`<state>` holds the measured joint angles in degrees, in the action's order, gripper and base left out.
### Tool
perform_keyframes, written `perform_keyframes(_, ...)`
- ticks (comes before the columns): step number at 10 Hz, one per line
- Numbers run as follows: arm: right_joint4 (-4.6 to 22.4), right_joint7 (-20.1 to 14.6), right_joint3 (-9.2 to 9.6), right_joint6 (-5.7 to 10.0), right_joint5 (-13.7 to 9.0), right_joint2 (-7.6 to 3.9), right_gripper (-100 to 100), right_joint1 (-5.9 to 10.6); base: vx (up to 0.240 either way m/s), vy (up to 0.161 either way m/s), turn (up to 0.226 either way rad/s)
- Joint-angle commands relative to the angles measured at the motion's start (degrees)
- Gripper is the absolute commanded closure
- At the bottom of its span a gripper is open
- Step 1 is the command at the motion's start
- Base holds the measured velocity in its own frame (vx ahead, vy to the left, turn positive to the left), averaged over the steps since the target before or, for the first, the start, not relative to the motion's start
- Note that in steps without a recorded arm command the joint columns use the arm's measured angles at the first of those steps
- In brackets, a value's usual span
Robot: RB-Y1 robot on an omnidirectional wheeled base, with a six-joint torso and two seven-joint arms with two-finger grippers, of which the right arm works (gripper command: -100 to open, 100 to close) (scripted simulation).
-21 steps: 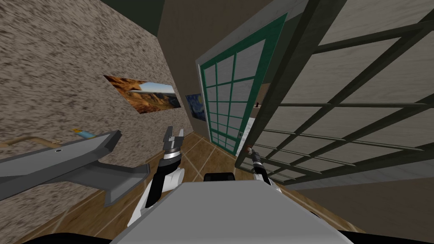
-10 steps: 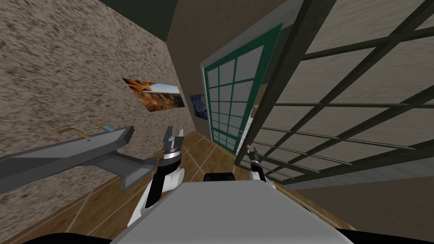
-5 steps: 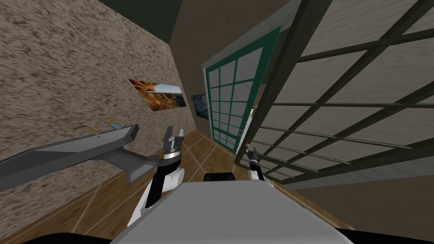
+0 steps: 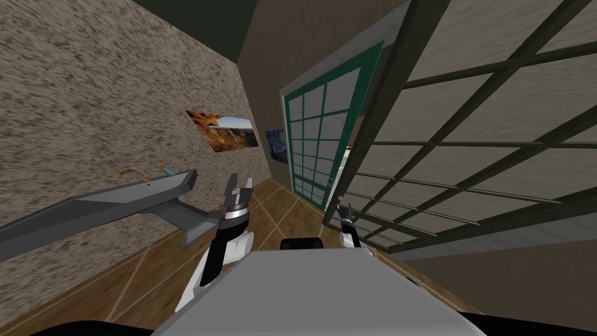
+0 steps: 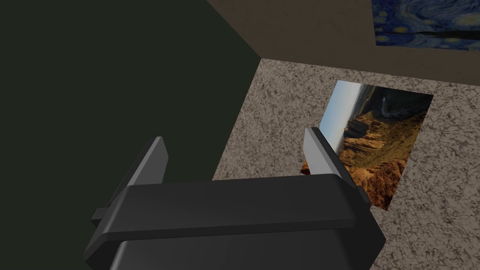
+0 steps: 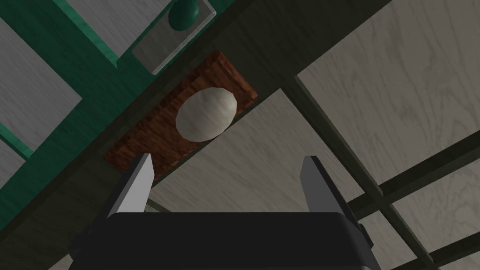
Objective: Pull the door open
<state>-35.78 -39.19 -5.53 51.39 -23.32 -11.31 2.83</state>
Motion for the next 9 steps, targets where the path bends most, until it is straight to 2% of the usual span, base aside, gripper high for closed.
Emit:
perform_keyframes(1, -0.27, -2.2, 0.21, -0.17, -0.61, 0.17, -100, 0.01, -0.065, -0.012, 0.022)
perform_keyframes(2, -0.32, -4.23, 0.55, -0.27, -1.59, 0.48, -100, 0.25, -0.061, -0.013, 0.039)
perform_keyframes(3, -0.32, -4.57, 0.55, -0.27, -1.59, 0.48, -100, 0.25, -0.041, -0.009, 0.024)
perform_keyframes(5, -0.42, -8.37, 1.23, -0.47, -3.52, 1.08, -100, 0.72, -0.059, -0.008, 0.054)
perform_keyframes(6, -0.42, -9.28, 1.23, -0.47, -3.52, 1.08, -100, 0.72, -0.057, -0.009, 0.024)
perform_keyframes(7, -0.47, -11.34, 1.56, -0.57, -4.47, 1.38, -100, 0.96, -0.061, -0.012, 0.026)
perform_keyframes(8, -0.47, -11.64, 1.56, -0.57, -4.47, 1.38, -100, 0.96, -0.048, -0.011, 0.023)
perform_keyframes(9, -0.51, -13.96, 1.88, -0.66, -5.37, 1.67, -100, 1.18, -0.045, -0.01, 0.051)
